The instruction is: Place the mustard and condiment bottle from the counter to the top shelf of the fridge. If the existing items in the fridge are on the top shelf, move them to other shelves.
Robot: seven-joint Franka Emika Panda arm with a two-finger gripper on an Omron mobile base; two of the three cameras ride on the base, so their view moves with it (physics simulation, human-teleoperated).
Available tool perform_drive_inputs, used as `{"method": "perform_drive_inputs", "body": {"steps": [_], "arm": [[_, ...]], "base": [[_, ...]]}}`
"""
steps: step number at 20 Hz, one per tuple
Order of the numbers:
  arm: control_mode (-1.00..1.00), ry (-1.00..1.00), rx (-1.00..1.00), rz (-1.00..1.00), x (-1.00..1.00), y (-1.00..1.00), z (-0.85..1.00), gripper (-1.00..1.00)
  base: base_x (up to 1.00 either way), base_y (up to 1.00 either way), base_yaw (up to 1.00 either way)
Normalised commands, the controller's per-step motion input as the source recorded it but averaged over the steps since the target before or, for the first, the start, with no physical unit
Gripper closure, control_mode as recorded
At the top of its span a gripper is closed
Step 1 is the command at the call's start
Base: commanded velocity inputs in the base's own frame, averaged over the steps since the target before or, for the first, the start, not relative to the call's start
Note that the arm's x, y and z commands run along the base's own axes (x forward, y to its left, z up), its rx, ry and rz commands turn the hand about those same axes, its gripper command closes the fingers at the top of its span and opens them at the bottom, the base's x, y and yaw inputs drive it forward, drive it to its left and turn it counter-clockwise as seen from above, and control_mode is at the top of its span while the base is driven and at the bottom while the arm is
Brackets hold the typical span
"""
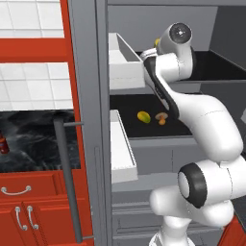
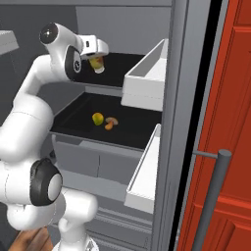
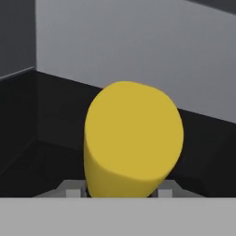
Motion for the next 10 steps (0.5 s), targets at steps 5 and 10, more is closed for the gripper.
{"method": "perform_drive_inputs", "body": {"steps": [5,10], "arm": [[-1.0,0.0,0.0,0.06,0.35,-0.13,-0.32,-1.0],[-1.0,0.0,0.0,0.01,0.0,-0.01,0.0,-1.0]], "base": [[0.0,0.0,0.0],[0.0,0.0,0.0]]}}
